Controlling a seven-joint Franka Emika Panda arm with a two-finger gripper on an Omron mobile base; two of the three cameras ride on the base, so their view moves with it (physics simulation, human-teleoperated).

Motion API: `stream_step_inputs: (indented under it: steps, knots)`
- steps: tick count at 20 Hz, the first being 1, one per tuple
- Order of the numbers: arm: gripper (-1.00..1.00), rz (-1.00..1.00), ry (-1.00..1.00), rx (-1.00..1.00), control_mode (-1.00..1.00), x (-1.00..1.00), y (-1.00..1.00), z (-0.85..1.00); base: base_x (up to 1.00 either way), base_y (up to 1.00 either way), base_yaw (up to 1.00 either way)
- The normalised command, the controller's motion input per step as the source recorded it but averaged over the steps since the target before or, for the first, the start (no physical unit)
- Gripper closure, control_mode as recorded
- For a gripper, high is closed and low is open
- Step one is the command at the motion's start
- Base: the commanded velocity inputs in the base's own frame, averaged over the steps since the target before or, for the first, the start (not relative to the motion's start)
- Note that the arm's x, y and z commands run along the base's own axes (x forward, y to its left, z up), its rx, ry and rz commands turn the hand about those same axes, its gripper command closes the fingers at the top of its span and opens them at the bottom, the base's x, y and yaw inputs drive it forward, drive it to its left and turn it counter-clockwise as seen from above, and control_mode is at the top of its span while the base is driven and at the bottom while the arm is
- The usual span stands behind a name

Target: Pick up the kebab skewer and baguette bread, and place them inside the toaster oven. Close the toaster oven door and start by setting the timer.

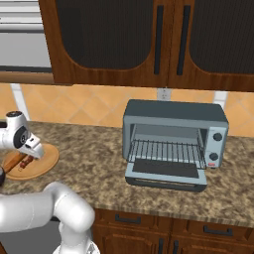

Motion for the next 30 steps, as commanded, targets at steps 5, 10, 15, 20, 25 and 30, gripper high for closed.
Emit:
stream_step_inputs:
  steps: [5,10,15,20,25,30]
  knots:
    - [-1.00,0.00,0.00,0.00,-1.00,0.01,-0.01,-0.15,0.00,0.00,0.00]
    - [-1.00,0.00,0.00,0.00,-1.00,0.18,0.00,-0.08,0.00,0.00,0.00]
    - [-1.00,0.00,0.00,0.00,-1.00,0.18,0.01,-0.13,0.00,0.00,0.00]
    - [-1.00,0.00,0.03,0.00,-1.00,0.07,0.07,-0.01,0.00,0.00,0.00]
    - [-1.00,0.00,0.02,0.00,-1.00,0.05,0.11,-0.20,0.00,0.00,0.00]
    - [1.00,0.00,0.00,0.00,-1.00,0.04,0.02,-0.14,0.00,0.00,0.00]
